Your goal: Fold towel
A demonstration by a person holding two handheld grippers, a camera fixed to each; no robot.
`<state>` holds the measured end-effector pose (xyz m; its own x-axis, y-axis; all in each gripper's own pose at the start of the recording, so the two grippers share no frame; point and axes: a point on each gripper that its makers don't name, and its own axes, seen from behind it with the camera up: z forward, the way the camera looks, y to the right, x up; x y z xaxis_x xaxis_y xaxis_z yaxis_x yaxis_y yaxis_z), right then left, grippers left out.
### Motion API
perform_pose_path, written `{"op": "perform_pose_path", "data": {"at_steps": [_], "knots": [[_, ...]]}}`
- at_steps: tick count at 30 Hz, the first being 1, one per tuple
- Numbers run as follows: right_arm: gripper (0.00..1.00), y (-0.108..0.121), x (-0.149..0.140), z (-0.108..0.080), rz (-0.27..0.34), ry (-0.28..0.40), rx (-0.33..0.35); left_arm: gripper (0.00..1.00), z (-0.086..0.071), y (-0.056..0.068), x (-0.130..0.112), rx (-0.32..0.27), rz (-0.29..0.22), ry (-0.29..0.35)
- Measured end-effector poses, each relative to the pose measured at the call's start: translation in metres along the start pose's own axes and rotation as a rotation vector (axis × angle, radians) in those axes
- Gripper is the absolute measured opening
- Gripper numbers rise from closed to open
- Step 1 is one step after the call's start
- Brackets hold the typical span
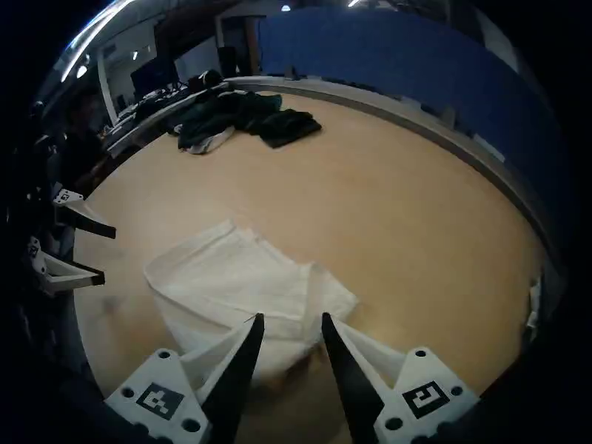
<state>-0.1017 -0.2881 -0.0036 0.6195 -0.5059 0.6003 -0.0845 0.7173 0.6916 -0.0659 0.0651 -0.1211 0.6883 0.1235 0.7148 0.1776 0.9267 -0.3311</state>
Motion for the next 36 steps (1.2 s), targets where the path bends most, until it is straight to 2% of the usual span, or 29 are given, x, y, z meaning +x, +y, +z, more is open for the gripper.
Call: {"op": "perform_pose_path", "data": {"at_steps": [6,16,25,36], "knots": [[0.45,-0.003,-0.005,0.002,0.007,-0.017,0.009,0.92,0.001,-0.001,-0.001,0.002,-0.001,-0.002],[0.12,-0.005,-0.006,0.004,0.028,-0.024,0.030,0.92,0.002,-0.002,-0.001,0.004,-0.001,-0.002],[0.05,-0.010,-0.003,0.001,0.014,-0.017,0.049,0.92,0.003,-0.001,0.001,0.002,0.003,-0.001],[0.04,-0.012,0.014,-0.006,0.004,0.022,0.048,0.92,0.003,-0.001,0.003,0.002,0.001,0.004]]}}
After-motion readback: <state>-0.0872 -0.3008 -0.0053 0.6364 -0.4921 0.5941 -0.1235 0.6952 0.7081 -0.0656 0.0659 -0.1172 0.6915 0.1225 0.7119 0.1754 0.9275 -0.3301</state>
